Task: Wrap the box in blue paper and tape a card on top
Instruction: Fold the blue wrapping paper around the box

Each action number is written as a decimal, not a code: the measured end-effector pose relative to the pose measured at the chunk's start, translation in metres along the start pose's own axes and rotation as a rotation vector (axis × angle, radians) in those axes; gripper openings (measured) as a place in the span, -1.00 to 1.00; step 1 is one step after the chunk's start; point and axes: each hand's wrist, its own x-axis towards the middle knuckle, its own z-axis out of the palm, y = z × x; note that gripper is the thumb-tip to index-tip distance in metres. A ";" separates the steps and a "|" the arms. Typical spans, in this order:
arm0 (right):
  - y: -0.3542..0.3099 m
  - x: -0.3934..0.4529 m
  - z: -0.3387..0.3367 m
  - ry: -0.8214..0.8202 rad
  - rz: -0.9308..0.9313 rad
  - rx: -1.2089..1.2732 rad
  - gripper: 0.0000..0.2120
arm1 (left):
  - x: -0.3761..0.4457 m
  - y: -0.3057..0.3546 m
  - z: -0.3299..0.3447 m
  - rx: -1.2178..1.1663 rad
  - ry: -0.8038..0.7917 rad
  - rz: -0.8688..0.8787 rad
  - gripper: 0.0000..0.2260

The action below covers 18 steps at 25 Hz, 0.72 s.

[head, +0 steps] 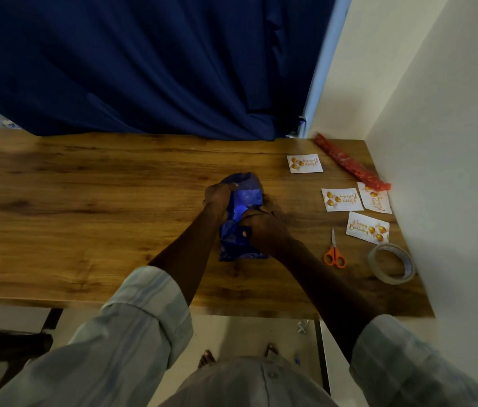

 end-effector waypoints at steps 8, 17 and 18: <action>-0.002 -0.002 -0.001 0.019 0.011 0.004 -0.65 | -0.007 0.011 0.006 0.139 -0.152 0.020 -0.50; -0.003 -0.005 -0.004 0.019 0.013 0.017 -0.67 | 0.028 -0.002 -0.014 0.569 0.278 0.201 -0.65; -0.003 -0.006 -0.005 0.022 0.012 0.026 -0.68 | 0.026 -0.005 -0.017 0.542 0.312 0.244 -0.64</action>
